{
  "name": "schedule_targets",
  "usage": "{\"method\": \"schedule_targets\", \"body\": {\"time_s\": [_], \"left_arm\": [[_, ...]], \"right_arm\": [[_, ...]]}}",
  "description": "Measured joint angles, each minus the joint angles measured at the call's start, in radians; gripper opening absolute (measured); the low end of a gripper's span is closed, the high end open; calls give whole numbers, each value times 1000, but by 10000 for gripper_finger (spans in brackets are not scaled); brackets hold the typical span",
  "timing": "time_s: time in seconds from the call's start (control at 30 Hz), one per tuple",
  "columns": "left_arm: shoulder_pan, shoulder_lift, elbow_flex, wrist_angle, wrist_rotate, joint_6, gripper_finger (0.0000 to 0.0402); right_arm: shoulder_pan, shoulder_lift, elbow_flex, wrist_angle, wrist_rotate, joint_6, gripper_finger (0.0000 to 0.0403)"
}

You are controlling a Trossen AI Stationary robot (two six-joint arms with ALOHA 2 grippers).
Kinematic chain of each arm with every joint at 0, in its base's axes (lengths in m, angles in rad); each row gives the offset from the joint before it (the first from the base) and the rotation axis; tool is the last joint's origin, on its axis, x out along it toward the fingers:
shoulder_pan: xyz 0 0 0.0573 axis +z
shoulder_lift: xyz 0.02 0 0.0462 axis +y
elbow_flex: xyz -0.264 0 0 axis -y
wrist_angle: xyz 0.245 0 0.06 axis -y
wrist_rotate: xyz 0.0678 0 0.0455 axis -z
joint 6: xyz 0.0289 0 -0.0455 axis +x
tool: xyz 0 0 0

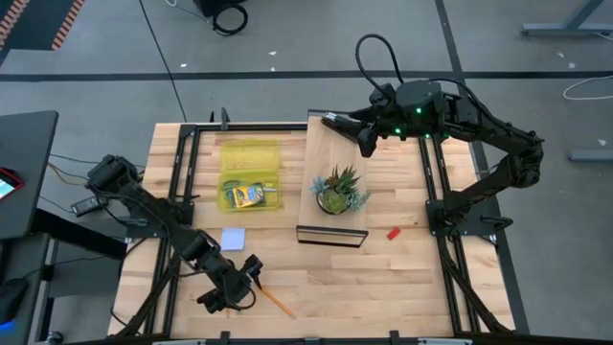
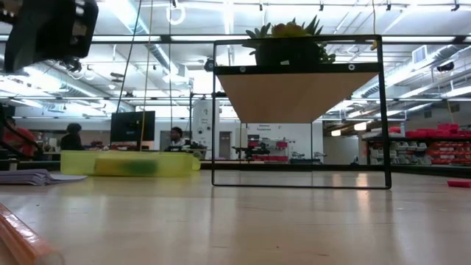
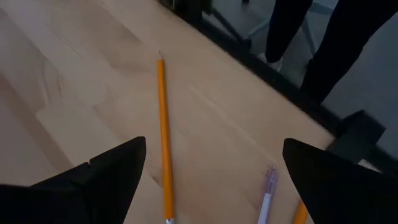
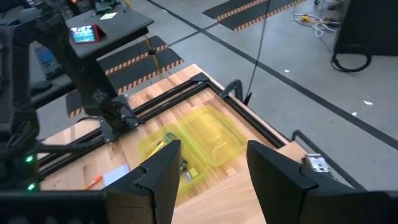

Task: Pack school essentials
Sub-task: Put the orange pencil into the yellow supply box

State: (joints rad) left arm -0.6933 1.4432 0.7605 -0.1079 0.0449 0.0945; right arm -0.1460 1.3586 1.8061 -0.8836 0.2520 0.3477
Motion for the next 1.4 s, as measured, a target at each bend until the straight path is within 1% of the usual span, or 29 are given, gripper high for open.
{"method": "schedule_targets", "body": {"time_s": [0.1,0.23,0.37,0.53,0.73,0.93,1.03,1.1,1.23,1.4], "left_arm": [[-6,32,0,5,-11,30,386],[2,96,0,5,-82,71,386],[29,160,0,44,-74,69,384],[50,214,0,142,-48,60,356],[85,238,-20,320,-48,24,310],[115,237,-164,493,-48,-53,280],[112,223,-226,590,-48,-56,268],[103,215,-247,640,-48,-28,261],[82,218,-248,665,-48,74,249],[85,233,-248,713,-53,109,236]], "right_arm": [[13,0,0,0,0,-2,190],[29,0,0,1,1,-3,190],[46,0,0,2,2,-6,190],[58,0,0,2,9,-15,190],[58,0,0,2,9,-15,190],[58,0,0,2,9,-16,190],[58,0,0,2,9,-16,190],[58,0,0,3,9,-16,190],[58,0,0,4,9,-10,190],[58,0,0,4,9,-10,190]]}}
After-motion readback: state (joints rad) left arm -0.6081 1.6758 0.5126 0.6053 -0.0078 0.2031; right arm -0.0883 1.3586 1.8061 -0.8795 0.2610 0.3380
